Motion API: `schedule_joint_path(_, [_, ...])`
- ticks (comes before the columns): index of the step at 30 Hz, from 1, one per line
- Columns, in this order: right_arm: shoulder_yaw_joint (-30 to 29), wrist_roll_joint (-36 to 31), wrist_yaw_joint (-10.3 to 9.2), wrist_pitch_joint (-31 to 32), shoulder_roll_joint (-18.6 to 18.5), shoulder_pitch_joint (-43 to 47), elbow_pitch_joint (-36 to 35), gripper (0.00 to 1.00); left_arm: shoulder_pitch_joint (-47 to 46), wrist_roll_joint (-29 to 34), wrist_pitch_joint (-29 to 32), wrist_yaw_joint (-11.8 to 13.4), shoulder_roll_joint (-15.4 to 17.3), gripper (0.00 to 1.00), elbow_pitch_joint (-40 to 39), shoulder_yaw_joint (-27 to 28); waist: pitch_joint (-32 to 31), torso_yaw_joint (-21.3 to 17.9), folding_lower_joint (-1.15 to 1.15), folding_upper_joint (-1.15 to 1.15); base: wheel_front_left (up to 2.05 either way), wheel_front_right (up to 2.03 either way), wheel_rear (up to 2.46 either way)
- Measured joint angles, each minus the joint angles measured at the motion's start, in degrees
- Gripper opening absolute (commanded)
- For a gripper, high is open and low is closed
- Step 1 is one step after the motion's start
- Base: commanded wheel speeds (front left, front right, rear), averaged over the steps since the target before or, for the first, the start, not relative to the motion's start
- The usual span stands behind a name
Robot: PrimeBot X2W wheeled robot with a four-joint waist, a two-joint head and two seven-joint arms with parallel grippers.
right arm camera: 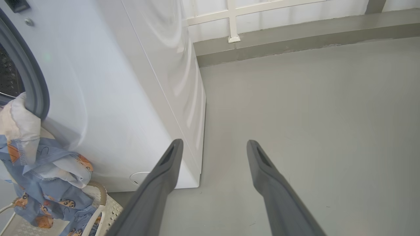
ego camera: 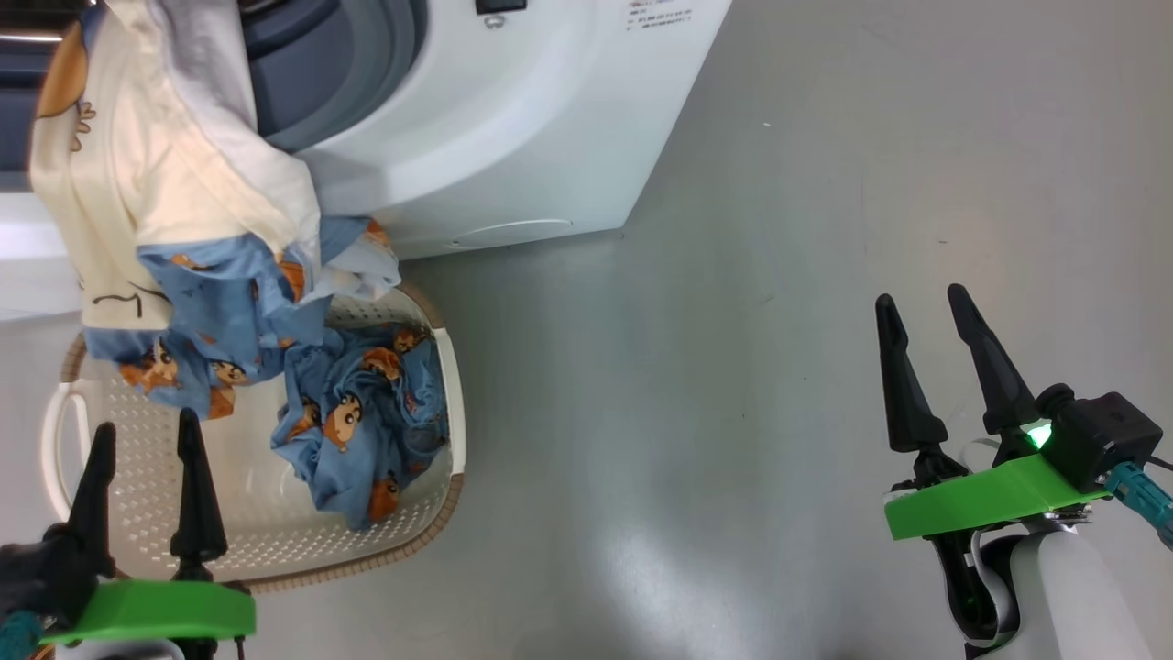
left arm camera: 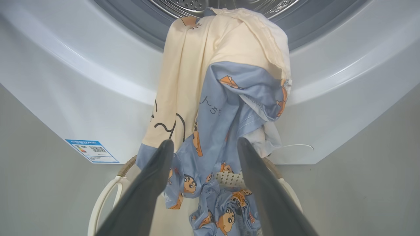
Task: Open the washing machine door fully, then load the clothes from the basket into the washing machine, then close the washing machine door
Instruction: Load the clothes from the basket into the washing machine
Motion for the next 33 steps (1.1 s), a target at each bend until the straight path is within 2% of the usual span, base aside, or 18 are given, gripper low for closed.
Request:
schedule_joint_path(13, [0.2,0.1,0.00,0.0,0.0,-0.3,-0.2,1.00,-8.9,0.8,0.0,-2.3,1.3,1.00,9.3,0.9,2.9,-1.0,0.00,0.00,0.00,0.00,0.00])
schedule_joint_path(17, [-0.2,0.0,0.00,0.0,0.0,-0.3,-0.7,1.00,-12.8,0.7,0.0,-2.7,1.7,1.00,15.2,0.4,4.7,-1.3,0.00,0.00,0.00,0.00,0.00])
schedule_joint_path(25, [-1.9,-2.3,0.00,0.0,0.0,-0.5,-2.5,1.00,-18.2,0.7,0.0,-3.0,1.9,1.00,24.3,-0.6,8.3,-1.6,0.00,0.00,0.00,0.00,0.00])
schedule_joint_path(33, [-3.1,-3.1,0.00,0.0,0.0,-0.5,-4.6,1.00,-22.3,0.7,0.0,-3.2,1.8,1.00,28.5,-0.9,11.7,-1.0,0.00,0.00,0.00,0.00,0.00])
